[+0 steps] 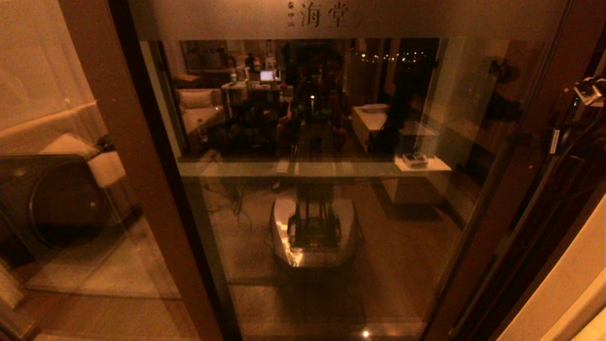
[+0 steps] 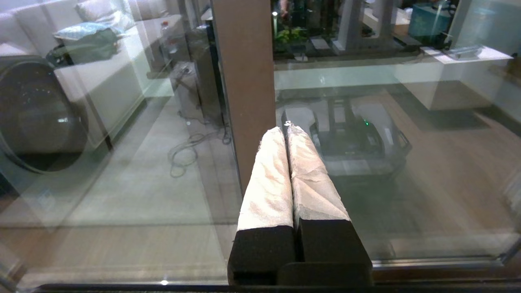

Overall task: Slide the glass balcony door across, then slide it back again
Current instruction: Open the slid door

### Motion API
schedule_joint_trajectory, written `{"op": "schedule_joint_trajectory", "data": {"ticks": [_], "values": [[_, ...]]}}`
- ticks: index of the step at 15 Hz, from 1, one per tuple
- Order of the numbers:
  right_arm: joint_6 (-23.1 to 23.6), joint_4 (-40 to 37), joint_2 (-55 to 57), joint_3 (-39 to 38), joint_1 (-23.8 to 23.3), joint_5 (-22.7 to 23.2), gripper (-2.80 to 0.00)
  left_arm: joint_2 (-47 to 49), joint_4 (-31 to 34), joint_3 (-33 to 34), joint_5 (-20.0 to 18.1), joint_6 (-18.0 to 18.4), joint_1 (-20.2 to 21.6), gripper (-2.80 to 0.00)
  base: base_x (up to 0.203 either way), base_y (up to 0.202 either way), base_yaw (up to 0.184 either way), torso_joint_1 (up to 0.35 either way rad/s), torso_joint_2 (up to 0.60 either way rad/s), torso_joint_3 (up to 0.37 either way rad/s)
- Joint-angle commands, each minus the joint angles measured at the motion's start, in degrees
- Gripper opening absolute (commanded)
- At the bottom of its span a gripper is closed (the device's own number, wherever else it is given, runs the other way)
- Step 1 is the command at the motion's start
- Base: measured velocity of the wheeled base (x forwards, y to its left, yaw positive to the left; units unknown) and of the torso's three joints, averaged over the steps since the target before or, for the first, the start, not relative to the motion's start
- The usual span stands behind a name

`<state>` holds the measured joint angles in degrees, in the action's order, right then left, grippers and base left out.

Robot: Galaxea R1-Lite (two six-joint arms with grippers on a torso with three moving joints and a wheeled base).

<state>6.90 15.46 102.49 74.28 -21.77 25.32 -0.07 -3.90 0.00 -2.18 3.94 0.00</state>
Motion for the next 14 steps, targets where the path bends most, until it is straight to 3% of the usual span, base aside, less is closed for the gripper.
{"op": "schedule_joint_trajectory", "data": {"ticks": [1,8,9,14], "values": [[0.0,0.0,-2.7,-0.7,-1.3,0.0,0.0,0.1,-0.1,1.8,0.0,0.0,0.0,-2.8,0.0,0.0,0.0,0.0,0.0,0.0],[-3.6,-0.1,-7.4,0.5,-7.2,0.2,0.0,0.1,-0.1,1.8,0.0,0.0,0.0,-2.8,0.0,0.0,0.0,0.0,0.0,0.0],[-3.6,-0.1,-6.9,1.2,-7.8,0.3,-2.8,0.1,-0.1,1.8,0.0,0.0,0.0,-2.8,0.0,0.0,0.0,0.0,0.0,0.0],[-3.7,-0.3,-0.7,5.8,-8.2,0.2,-2.8,0.1,-0.1,1.8,0.0,0.0,0.0,-2.8,0.0,0.0,0.0,0.0,0.0,0.0]]}}
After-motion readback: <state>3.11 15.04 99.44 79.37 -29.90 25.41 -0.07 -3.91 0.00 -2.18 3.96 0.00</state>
